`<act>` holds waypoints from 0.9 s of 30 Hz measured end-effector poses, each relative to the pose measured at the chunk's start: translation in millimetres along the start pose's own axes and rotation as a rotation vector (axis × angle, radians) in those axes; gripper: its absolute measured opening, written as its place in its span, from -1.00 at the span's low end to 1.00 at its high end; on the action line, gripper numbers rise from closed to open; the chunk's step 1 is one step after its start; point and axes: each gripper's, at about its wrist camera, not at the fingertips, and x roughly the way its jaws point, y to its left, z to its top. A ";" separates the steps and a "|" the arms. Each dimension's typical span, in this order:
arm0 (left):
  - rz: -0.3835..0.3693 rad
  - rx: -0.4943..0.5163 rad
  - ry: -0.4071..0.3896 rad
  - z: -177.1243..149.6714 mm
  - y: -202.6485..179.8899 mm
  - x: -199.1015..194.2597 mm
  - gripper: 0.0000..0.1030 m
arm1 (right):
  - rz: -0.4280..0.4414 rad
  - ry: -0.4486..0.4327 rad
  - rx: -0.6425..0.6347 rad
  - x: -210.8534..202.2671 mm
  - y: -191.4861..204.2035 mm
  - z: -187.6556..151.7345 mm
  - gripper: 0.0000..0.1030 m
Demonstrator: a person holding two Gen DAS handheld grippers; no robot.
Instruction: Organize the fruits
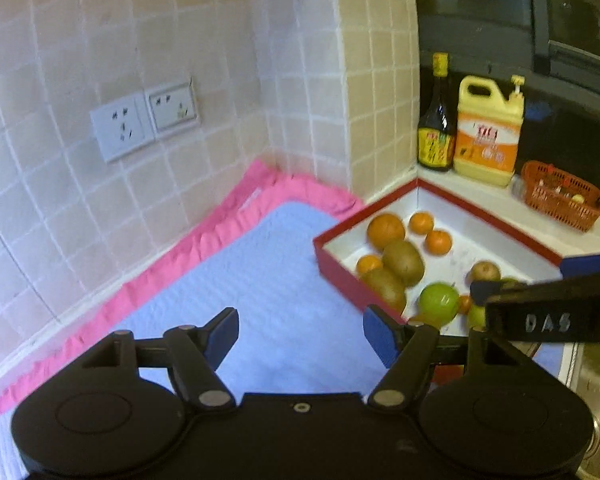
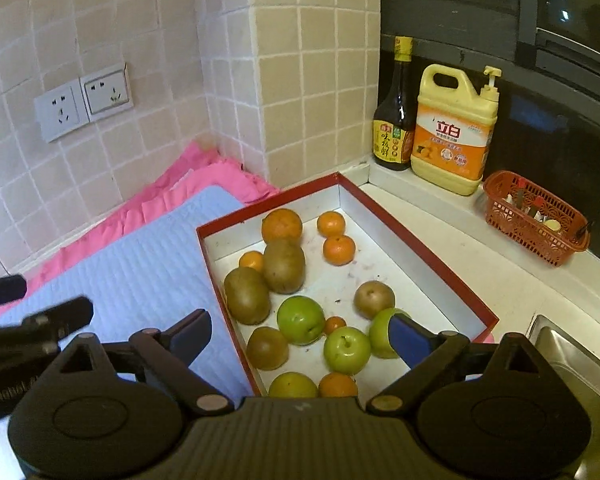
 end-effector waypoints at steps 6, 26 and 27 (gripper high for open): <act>0.003 -0.030 0.047 -8.0 7.5 8.6 0.59 | 0.011 0.011 -0.010 6.0 8.0 0.0 0.88; -0.004 -0.034 0.051 -4.5 10.3 12.0 0.59 | 0.005 0.006 0.002 8.3 4.3 5.5 0.88; -0.004 -0.034 0.051 -4.5 10.1 11.7 0.59 | 0.006 0.007 0.003 8.6 3.1 5.7 0.88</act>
